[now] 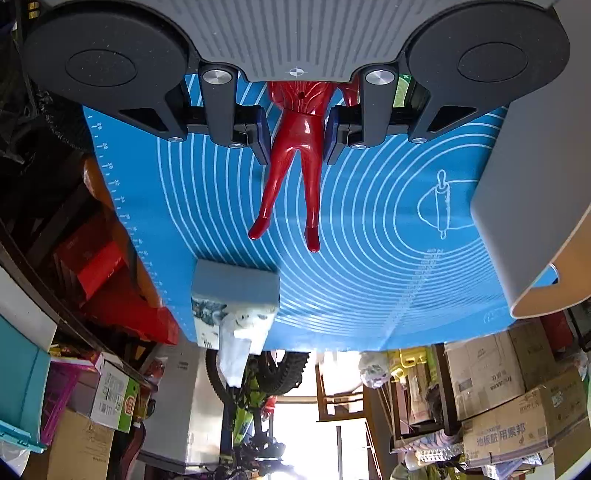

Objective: Organize rigid objects
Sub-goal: 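Move the right gripper to the red toy figure and grasp it, then lift the red figure, carry it over the basket and release it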

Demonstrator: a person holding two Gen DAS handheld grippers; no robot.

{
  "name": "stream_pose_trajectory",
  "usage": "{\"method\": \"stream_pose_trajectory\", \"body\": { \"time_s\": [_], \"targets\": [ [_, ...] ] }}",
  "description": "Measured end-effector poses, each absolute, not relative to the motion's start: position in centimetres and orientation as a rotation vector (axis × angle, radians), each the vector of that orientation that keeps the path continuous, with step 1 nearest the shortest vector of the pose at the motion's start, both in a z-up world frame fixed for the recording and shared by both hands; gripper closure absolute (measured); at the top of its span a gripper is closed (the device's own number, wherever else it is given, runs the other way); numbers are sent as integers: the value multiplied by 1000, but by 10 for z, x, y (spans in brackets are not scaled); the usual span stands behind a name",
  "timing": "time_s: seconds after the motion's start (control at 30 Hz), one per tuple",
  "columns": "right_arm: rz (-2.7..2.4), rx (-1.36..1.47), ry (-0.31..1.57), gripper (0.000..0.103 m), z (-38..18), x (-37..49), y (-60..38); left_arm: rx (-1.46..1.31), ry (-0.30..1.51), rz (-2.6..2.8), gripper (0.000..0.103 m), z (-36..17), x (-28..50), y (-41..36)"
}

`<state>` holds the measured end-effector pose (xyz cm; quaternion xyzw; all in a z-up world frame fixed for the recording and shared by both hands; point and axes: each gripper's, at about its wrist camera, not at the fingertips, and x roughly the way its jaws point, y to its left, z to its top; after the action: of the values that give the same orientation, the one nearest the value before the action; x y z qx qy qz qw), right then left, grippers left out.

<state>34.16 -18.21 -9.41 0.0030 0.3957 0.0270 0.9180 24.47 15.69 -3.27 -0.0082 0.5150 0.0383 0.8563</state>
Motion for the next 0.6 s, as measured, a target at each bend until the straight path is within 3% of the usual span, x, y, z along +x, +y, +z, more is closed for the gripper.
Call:
{"method": "stream_pose_trajectory", "body": {
  "time_s": [0.6],
  "targets": [
    [82,27,647,65,-20,316,-179,-20,1083,80,96,-33,245,156]
  ]
}}
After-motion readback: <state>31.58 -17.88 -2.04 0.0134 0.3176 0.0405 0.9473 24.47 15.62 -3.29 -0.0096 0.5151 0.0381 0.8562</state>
